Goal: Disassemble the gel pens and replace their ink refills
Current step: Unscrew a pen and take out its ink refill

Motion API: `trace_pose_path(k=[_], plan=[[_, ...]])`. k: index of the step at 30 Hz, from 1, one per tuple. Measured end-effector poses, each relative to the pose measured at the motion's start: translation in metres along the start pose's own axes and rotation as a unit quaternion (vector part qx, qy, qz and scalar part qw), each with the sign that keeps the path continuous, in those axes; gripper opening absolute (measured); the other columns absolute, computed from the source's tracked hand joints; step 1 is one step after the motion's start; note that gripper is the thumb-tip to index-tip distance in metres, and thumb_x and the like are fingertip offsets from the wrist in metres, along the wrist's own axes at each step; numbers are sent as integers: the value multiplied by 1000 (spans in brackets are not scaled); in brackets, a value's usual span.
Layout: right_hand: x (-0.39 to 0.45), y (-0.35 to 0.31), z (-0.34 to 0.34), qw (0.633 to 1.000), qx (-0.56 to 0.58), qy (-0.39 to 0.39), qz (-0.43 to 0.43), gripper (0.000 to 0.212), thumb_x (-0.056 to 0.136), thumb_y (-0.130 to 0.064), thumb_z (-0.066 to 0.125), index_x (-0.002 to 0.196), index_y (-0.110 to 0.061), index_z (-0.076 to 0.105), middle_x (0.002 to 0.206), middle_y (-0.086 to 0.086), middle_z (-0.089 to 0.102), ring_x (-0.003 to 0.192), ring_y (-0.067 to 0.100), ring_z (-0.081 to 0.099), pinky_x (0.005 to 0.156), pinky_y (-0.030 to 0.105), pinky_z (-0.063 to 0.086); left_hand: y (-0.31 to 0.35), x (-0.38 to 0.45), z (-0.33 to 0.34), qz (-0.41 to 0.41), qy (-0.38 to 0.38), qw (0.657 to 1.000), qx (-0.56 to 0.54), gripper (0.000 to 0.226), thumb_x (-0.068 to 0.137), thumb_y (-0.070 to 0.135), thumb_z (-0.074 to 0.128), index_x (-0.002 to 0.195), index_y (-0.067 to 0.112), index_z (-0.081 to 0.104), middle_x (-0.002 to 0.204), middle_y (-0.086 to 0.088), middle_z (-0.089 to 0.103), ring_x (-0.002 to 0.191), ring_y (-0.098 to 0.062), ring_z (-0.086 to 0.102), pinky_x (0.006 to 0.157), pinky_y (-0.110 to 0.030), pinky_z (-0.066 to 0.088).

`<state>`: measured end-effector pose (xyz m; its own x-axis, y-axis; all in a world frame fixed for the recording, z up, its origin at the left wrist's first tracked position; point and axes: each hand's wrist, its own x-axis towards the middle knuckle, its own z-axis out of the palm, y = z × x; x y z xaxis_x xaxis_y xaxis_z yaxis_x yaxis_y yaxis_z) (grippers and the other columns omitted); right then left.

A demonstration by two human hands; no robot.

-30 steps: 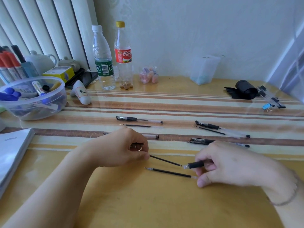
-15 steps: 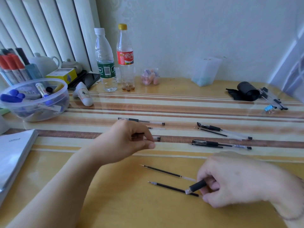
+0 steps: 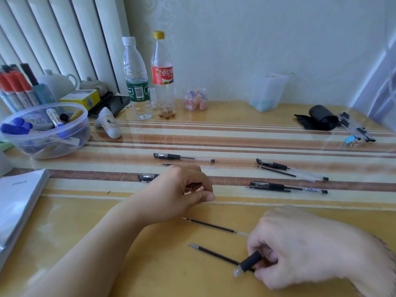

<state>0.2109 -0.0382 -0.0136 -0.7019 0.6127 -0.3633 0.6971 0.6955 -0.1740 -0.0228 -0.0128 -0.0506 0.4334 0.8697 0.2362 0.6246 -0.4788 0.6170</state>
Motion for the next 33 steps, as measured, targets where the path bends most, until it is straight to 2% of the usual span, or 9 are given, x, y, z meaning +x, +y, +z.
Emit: trace_pose_path(k=[4, 12, 16, 19, 23, 26, 28, 31, 33], plan=[[-4, 10, -7, 996, 72, 31, 45, 21, 74, -41, 61, 83, -22, 64, 55, -8, 48, 51, 8, 41, 47, 19, 32, 16, -1, -12, 53, 21, 997, -52, 12, 83, 32, 71, 85, 20, 73, 81, 10, 63, 74, -8, 59, 66, -14, 42], [-4, 22, -7, 988, 129, 72, 38, 19, 76, -35, 62, 77, -16, 65, 49, -6, 38, 48, 10, 33, 47, 21, 28, 32, -7, 1, 142, -30, 968, 205, 12, 81, 44, 64, 85, 36, 71, 95, 23, 69, 64, -1, 58, 49, -30, 47], [-3, 28, -7, 986, 139, 85, 24, 26, 76, -51, 65, 81, -26, 64, 52, -10, 43, 49, 8, 38, 49, 20, 33, 23, -6, 4, 131, -25, 963, 234, 5, 82, 33, 62, 85, 34, 65, 77, 20, 67, 58, -3, 56, 44, -29, 45], [-1, 39, -11, 954, 227, 196, -6, 53, 70, -80, 42, 96, -40, 65, 58, -21, 55, 52, -1, 47, 53, 14, 36, 13, -4, -1, 102, 23, 969, 223, 9, 81, 25, 64, 86, 33, 62, 77, 19, 65, 61, -1, 53, 47, -29, 47], [5, 59, -5, 900, 275, 339, 20, 41, 85, -65, 36, 108, -49, 65, 56, -20, 53, 51, 2, 47, 58, 15, 40, 2, -2, -9, 32, 142, 973, 177, 17, 82, 19, 71, 87, 34, 63, 73, 28, 57, 57, 3, 50, 50, -23, 42], [14, 60, 4, 912, 216, 347, 23, 19, 85, -47, 54, 100, -47, 66, 76, -34, 64, 60, 4, 59, 57, 15, 46, 1, -2, -6, 16, 174, 973, 151, 19, 84, 17, 71, 87, 33, 61, 75, 25, 60, 53, -3, 50, 51, -24, 44], [17, 58, 6, 912, 210, 351, 11, 11, 86, -39, 61, 95, -44, 66, 80, -30, 64, 63, 6, 56, 56, 12, 40, 2, -1, -4, 16, 173, 972, 158, 18, 83, 17, 71, 87, 32, 62, 76, 22, 61, 49, 1, 46, 49, -22, 41], [17, 58, 8, 899, 249, 359, -27, 17, 89, -44, 58, 101, -37, 68, 86, -16, 69, 77, 12, 63, 64, 14, 45, -1, -1, -4, 4, 176, 971, 163, 15, 84, 17, 70, 87, 31, 63, 75, 21, 61, 49, 2, 47, 49, -20, 40], [16, 59, 7, 892, 260, 369, -38, 24, 86, -48, 54, 104, -38, 68, 85, -11, 70, 74, 17, 64, 65, 27, 51, -1, -1, -4, -2, 178, 971, 159, 16, 84, 16, 70, 87, 31, 63, 76, 21, 63, 52, -6, 53, 50, -25, 46]])
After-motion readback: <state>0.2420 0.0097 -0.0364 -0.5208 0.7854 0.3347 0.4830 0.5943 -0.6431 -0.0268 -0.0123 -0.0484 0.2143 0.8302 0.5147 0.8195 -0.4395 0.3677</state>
